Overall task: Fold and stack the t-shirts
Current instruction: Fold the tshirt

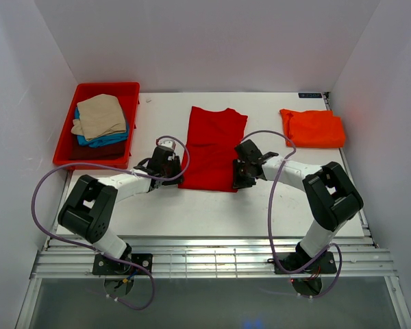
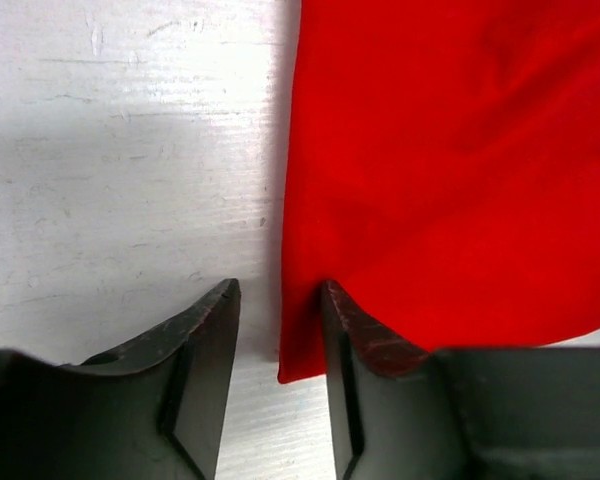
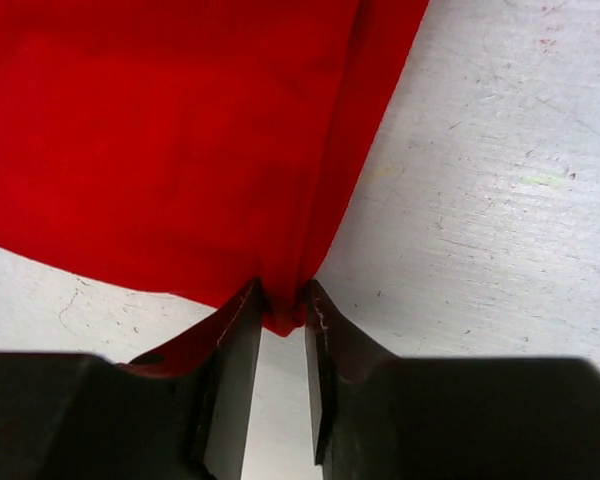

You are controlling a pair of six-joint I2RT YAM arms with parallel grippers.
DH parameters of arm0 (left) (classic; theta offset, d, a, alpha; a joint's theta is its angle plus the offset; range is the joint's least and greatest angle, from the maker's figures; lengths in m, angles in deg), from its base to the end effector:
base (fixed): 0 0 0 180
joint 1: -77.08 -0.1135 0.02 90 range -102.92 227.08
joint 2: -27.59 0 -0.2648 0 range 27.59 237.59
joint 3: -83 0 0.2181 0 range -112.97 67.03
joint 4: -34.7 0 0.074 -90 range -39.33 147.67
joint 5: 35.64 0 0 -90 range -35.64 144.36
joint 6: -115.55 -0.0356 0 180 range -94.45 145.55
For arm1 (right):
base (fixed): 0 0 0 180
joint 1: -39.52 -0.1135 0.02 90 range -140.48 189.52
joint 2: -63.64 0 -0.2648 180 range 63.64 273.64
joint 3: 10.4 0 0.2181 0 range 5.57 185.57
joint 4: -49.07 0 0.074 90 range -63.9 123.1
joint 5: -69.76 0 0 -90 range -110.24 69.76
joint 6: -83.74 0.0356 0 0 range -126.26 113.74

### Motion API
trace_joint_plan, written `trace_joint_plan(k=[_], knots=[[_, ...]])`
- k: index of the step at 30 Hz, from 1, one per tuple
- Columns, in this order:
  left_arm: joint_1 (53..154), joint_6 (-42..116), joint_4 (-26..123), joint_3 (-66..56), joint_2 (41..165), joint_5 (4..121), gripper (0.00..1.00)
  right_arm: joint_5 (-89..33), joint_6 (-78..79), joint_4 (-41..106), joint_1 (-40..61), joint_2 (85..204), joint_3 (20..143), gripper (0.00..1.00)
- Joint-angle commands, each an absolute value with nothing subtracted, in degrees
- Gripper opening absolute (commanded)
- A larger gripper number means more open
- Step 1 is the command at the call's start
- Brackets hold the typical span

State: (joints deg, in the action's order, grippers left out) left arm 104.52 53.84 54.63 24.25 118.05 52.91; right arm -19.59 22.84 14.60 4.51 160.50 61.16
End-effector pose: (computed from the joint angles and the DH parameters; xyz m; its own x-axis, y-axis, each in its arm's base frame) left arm 0.2451 -0.1262 0.1777 -0.8245 -0.1057 -0.5559 0.0636 0.9589 -0.2767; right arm 0.2492 0.1741 0.1885 -0.8951 -0.0332 -0.4447 -0.1530 0.9596 0.2363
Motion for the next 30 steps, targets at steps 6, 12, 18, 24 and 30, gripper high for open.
trace_joint_plan(k=[6,12,18,24,30], knots=[[104.9,56.7,61.1,28.5,120.4,56.3,0.37,-19.7,22.7,14.6,4.3,161.6,58.2,0.23],[106.9,57.5,60.9,29.1,120.8,56.9,0.36,-19.7,22.7,14.4,4.3,161.5,57.8,0.23],[108.1,58.9,61.1,29.8,122.1,56.5,0.29,-19.3,22.5,14.0,4.3,161.1,57.2,0.20],[108.6,61.3,62.6,31.3,121.7,56.2,0.03,-18.7,22.1,12.8,3.7,160.5,55.8,0.08],[116.6,65.1,70.5,29.8,115.9,55.2,0.00,-14.9,22.6,5.7,-0.6,153.7,53.6,0.08]])
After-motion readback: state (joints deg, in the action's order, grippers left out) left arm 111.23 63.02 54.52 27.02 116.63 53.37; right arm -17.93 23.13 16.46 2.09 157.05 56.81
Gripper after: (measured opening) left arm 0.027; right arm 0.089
